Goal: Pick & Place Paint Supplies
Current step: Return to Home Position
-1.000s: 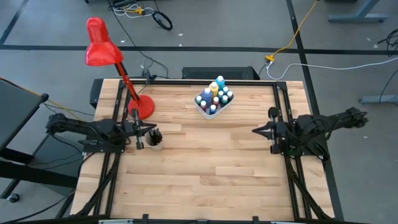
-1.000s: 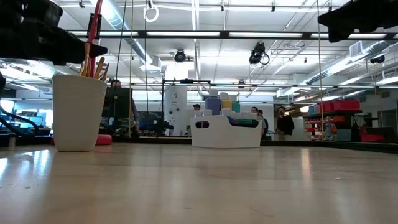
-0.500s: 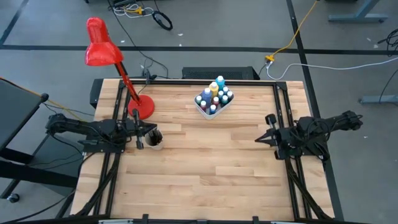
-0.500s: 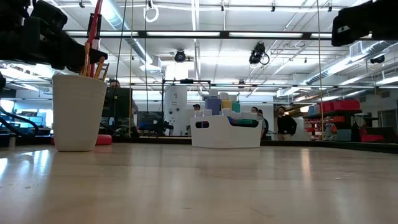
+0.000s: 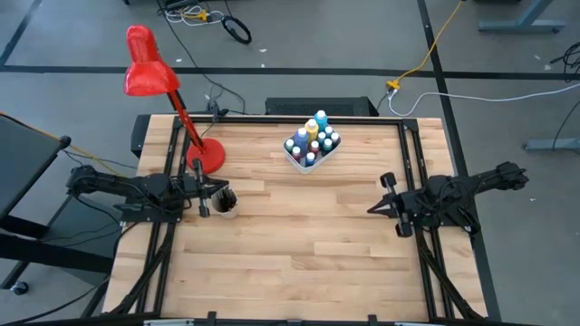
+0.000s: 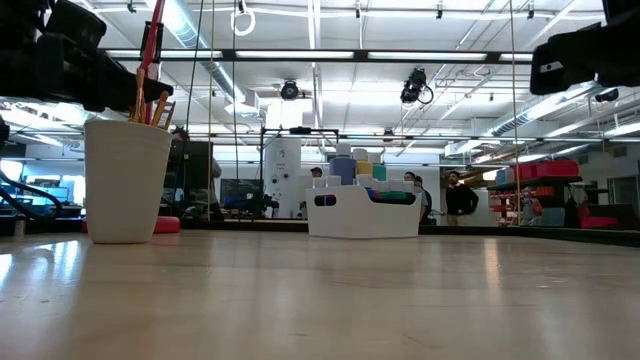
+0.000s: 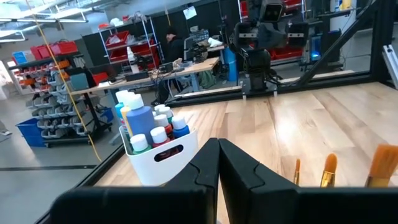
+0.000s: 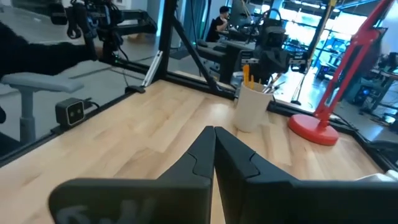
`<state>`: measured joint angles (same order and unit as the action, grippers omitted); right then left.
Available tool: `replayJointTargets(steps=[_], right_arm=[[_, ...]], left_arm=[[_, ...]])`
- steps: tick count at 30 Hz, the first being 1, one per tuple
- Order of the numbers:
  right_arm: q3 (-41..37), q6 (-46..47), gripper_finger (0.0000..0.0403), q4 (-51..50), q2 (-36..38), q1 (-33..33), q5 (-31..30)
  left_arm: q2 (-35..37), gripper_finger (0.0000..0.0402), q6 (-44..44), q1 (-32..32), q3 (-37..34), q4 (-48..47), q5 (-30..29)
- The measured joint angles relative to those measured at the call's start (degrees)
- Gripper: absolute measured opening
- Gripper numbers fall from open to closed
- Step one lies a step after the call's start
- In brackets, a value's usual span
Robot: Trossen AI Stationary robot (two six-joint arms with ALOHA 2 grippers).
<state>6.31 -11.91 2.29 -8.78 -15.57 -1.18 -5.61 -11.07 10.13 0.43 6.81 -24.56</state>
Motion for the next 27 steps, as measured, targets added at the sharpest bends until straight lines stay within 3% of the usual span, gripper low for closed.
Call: replayJointTargets(steps=[9,21,27], right_arm=[[-5.4,1.0,0.0011,7.1,0.0,0.0,0.3],[-5.4,2.4,0.0011,4.6,-0.1,0.0,0.1],[-5.4,3.6,0.0011,3.5,-0.1,0.0,-4.1]], left_arm=[[0.0,0.0016,0.2,0.0,0.0,0.0,0.0],[0.0,0.0016,0.3,0.0,0.0,0.0,0.0],[0.0,0.0016,0.3,0.0,0.0,0.0,0.0]])
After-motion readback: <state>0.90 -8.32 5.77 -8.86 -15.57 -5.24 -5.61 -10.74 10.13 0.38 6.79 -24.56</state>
